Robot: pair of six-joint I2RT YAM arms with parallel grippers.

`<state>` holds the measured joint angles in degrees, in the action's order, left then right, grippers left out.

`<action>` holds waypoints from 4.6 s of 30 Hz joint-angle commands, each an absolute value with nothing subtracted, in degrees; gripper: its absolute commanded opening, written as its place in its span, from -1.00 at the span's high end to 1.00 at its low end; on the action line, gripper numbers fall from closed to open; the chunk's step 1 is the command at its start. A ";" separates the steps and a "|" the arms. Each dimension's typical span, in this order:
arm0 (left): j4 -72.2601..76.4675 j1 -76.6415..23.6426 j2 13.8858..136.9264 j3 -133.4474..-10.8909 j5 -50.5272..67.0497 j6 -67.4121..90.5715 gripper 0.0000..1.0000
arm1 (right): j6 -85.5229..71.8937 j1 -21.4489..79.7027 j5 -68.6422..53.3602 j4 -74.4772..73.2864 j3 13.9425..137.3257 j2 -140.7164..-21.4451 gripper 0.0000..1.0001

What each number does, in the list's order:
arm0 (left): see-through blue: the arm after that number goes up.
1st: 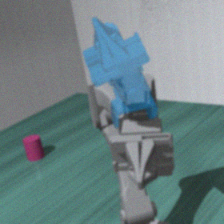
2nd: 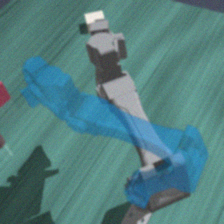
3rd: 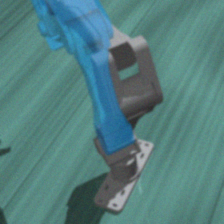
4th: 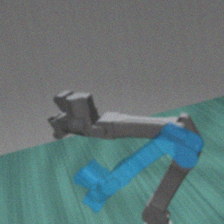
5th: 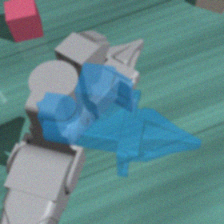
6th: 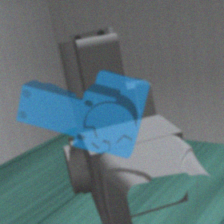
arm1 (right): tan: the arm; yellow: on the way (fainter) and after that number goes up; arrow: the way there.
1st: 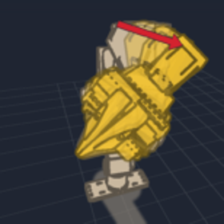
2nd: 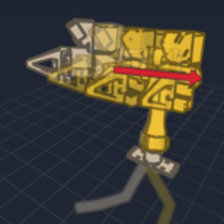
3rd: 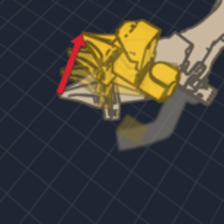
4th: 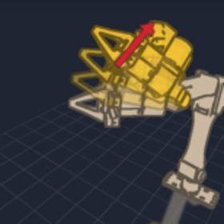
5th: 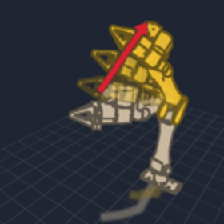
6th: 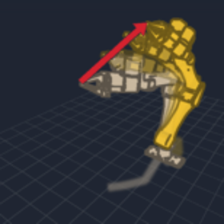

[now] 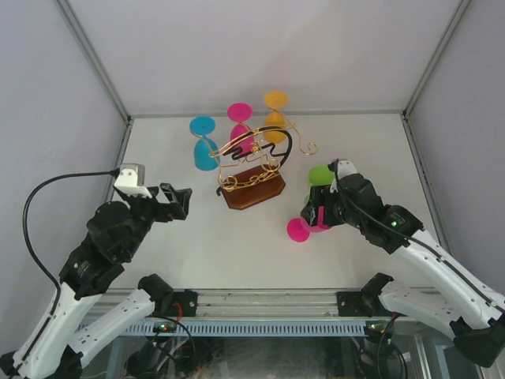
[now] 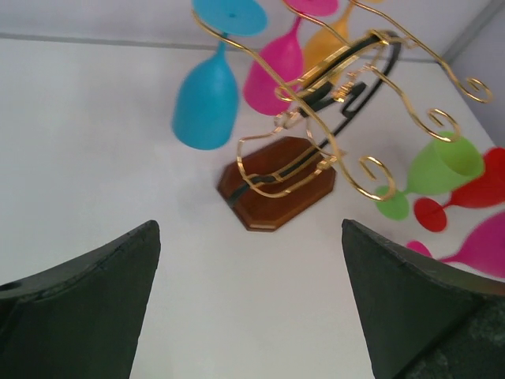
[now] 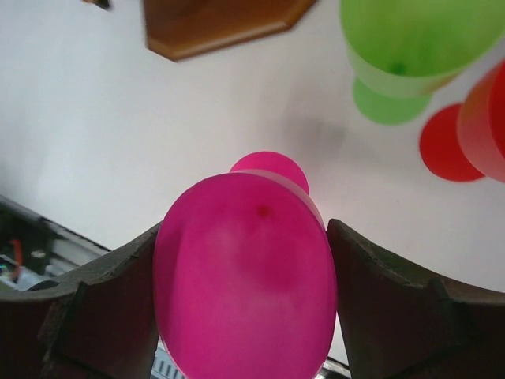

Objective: Place the wine glass upside down on the wine glass rack
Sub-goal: Pick up the wine glass at the center of the board, then turn the wine glass upside down at the wine rack.

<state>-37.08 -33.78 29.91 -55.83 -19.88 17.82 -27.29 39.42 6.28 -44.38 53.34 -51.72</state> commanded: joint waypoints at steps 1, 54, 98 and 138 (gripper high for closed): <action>-32.18 -42.39 32.54 -54.76 -26.50 21.75 -0.98 | -29.78 39.64 0.10 -38.72 56.56 -47.78 -0.30; -9.28 -65.03 49.04 -54.93 -27.45 28.70 -0.61 | -38.23 40.06 2.49 -23.66 55.02 -34.60 -0.20; -10.22 -65.46 51.28 -53.11 -31.74 23.41 1.00 | -32.36 41.00 -5.23 -21.69 54.92 -30.46 -0.78; -36.22 -65.49 42.46 -59.83 -25.56 -17.36 1.00 | 21.99 50.28 -20.56 1.78 46.82 -40.84 -0.91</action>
